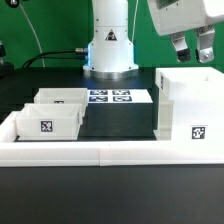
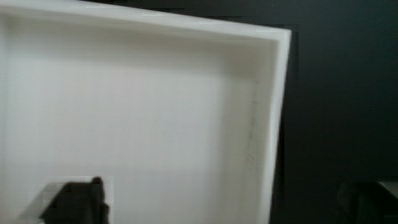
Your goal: Assemble drawer
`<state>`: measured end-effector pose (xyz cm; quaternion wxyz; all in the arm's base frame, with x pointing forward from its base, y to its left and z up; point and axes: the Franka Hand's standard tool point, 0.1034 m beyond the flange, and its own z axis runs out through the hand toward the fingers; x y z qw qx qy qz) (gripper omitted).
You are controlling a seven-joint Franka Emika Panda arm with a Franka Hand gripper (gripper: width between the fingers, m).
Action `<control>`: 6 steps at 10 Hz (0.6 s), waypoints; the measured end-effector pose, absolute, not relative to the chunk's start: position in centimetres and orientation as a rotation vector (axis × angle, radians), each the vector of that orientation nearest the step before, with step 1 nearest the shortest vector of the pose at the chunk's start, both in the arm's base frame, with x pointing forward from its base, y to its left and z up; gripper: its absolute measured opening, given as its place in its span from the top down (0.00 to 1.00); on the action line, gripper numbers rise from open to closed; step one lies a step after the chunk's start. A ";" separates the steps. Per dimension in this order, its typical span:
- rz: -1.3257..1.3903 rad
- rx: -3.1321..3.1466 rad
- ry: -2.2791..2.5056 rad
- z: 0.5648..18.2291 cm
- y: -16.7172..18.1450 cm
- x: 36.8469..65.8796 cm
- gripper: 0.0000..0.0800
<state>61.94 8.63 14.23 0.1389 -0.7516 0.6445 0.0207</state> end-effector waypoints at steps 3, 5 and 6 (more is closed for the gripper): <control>0.042 -2.492 1.473 14.2 8.2 61.6 0.19; 0.042 -2.709 1.050 14.6 6.9 61.5 0.19; 0.033 -2.792 0.855 14.5 6.8 61.3 0.19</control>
Offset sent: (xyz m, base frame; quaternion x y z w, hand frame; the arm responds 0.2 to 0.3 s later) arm 0.0041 -0.0192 0.0100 -0.0613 -0.0104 -0.3891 0.9191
